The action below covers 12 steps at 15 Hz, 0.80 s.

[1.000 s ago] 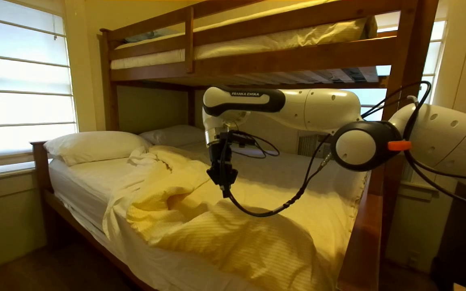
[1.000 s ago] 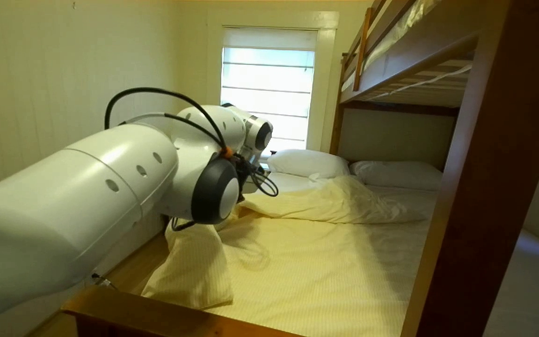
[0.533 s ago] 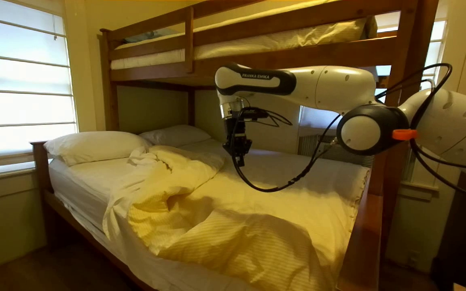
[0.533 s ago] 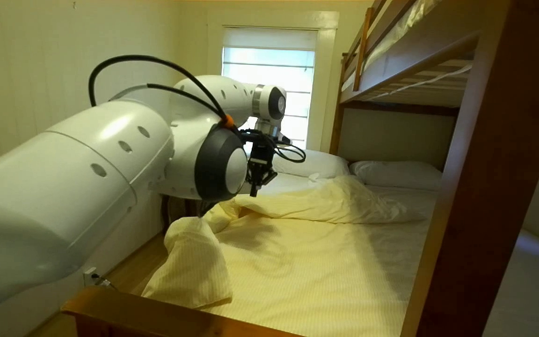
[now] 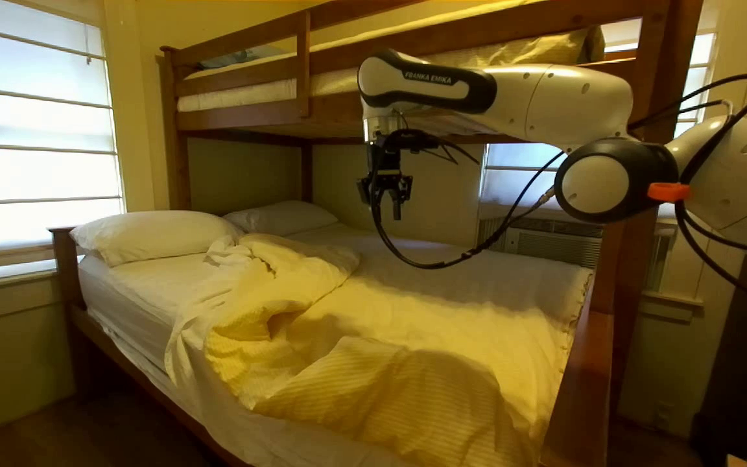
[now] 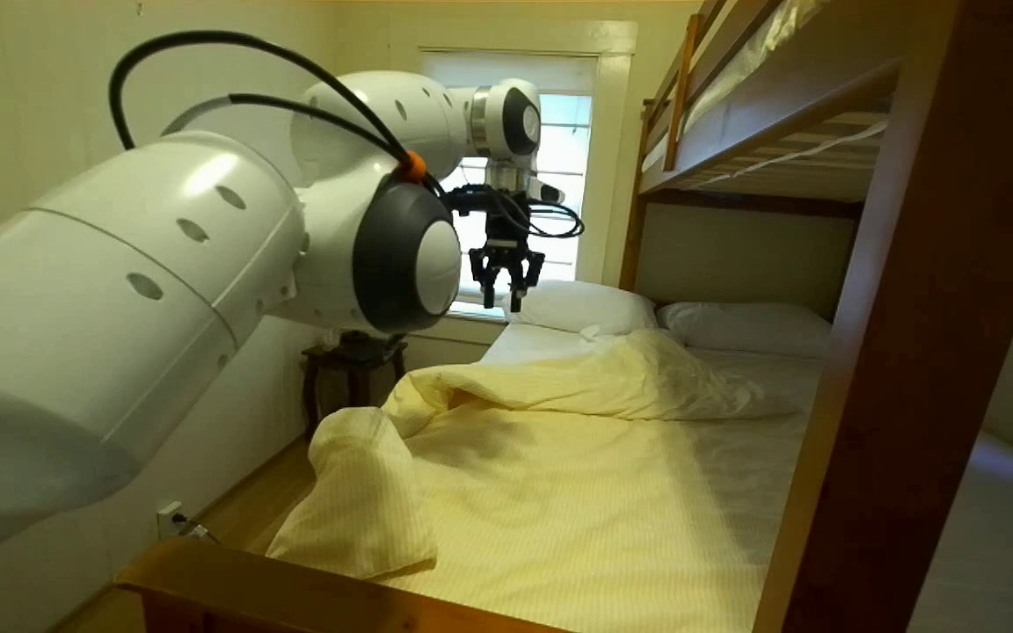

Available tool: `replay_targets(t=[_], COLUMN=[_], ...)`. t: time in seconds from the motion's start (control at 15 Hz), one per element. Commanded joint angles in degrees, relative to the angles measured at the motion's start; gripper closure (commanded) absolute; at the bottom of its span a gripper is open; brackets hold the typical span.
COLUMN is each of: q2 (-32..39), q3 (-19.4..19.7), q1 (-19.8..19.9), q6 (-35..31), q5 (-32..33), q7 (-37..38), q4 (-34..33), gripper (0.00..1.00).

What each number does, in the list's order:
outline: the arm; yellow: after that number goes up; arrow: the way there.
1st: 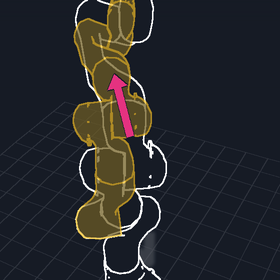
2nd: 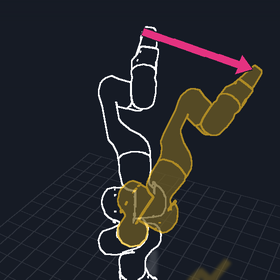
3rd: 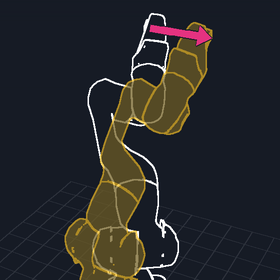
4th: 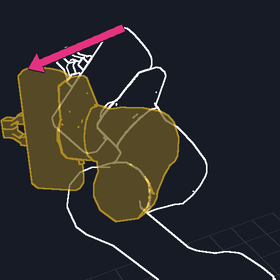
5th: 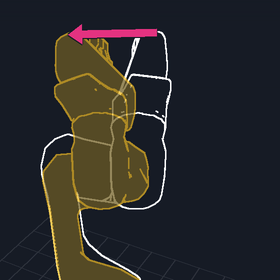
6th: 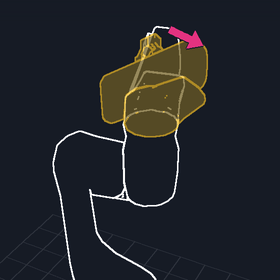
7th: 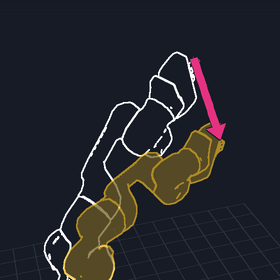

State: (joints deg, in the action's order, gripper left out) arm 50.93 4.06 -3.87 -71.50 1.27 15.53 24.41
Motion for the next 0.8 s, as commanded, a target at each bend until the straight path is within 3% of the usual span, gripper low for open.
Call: replay_targets(t=[0.0, 0.2, 0.33, 0.4, 0.73], q2=[-3.8, -6.3, -7.4, -6.8, -7.7], q3=[-0.5, -0.7, -0.7, -0.8, -0.9], q1=[0.0, -0.3, 0.1, 0.1, 0.2], q6=[-0.6, -1.7, -3.7, -2.6, -3.4], q5=[0.4, 1.1, 1.3, 0.5, 0.6], q7=[0.0, -3.8, -7.0, -4.1, -5.9], q4=[0.0, -0.2, -0.2, 0.5, 0.5], gripper=[0.12, 0.0, 0.0, 0.0, 0.0])
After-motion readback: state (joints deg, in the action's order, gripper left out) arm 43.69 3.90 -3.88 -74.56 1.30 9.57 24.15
